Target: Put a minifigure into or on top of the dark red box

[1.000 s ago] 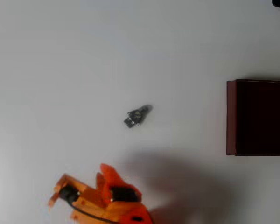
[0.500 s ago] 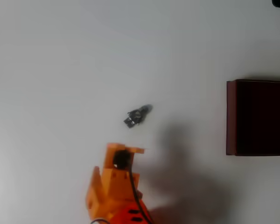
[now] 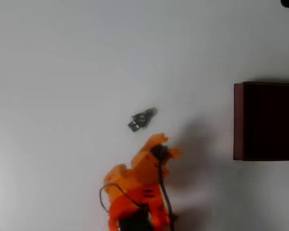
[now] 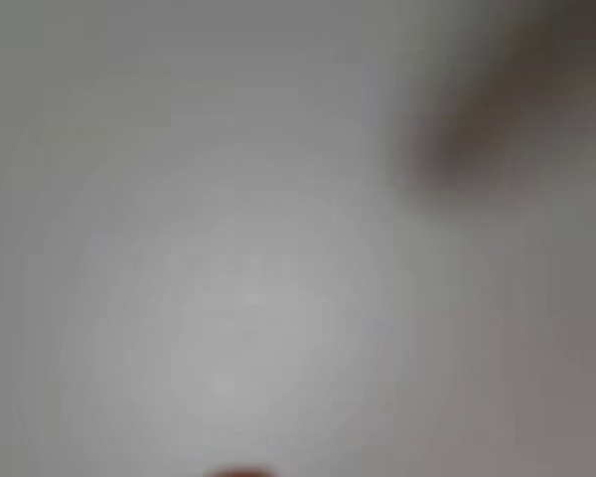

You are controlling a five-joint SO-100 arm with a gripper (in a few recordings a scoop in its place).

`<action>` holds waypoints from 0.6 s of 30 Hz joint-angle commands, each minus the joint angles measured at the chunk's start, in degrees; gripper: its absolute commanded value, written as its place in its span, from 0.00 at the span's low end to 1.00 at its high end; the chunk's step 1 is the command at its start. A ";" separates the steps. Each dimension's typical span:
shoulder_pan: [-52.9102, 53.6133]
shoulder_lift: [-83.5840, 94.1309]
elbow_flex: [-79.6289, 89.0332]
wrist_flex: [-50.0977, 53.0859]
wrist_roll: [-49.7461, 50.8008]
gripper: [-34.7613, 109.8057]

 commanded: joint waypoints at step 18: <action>0.88 -34.45 -26.19 -3.25 2.20 0.40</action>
